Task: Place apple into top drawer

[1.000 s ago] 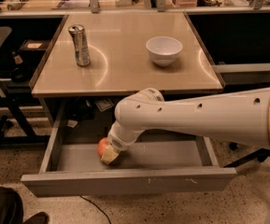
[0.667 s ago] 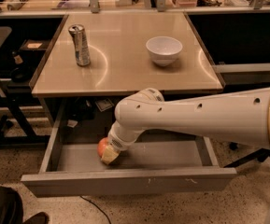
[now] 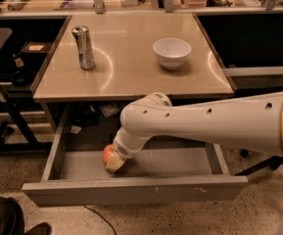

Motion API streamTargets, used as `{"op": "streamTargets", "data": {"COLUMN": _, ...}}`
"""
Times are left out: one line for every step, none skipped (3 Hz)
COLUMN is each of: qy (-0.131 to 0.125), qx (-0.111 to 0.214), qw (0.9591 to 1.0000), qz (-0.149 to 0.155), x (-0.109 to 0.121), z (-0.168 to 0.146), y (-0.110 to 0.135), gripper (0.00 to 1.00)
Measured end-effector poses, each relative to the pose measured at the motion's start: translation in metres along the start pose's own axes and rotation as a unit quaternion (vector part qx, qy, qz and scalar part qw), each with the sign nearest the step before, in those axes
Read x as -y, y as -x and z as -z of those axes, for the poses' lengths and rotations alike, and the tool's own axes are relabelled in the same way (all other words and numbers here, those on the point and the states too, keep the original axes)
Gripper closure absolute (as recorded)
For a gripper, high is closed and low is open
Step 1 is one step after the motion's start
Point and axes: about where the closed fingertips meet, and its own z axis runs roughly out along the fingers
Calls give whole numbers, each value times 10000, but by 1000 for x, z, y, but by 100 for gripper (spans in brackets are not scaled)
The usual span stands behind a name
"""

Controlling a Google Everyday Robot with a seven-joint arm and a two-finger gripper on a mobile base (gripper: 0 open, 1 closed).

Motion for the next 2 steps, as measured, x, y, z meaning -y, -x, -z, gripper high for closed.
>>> {"op": "streamTargets", "data": {"qy": 0, "qx": 0, "qw": 10000, "qz": 0, "x": 0, "z": 0, "y": 0, "gripper": 3}}
{"op": "streamTargets", "data": {"qy": 0, "qx": 0, "qw": 10000, "qz": 0, "x": 0, "z": 0, "y": 0, "gripper": 0}}
